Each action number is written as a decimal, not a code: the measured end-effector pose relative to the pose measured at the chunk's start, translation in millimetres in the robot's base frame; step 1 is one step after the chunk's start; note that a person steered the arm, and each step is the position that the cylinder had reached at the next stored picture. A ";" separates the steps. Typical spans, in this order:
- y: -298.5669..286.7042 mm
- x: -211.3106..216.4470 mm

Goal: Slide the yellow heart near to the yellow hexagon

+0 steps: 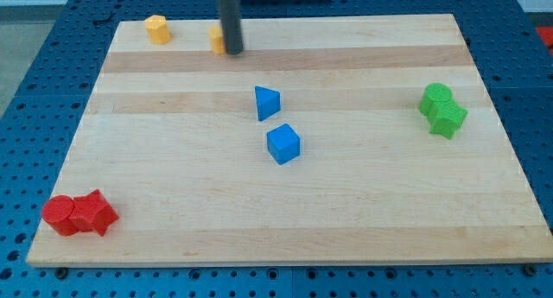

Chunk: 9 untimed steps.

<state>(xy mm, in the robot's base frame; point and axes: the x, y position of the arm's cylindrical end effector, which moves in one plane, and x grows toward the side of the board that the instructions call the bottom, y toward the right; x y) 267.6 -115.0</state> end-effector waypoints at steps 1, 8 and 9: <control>-37.9 -4.7; -15.1 -45.2; -36.7 -45.2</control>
<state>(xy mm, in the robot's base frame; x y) 222.4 -151.6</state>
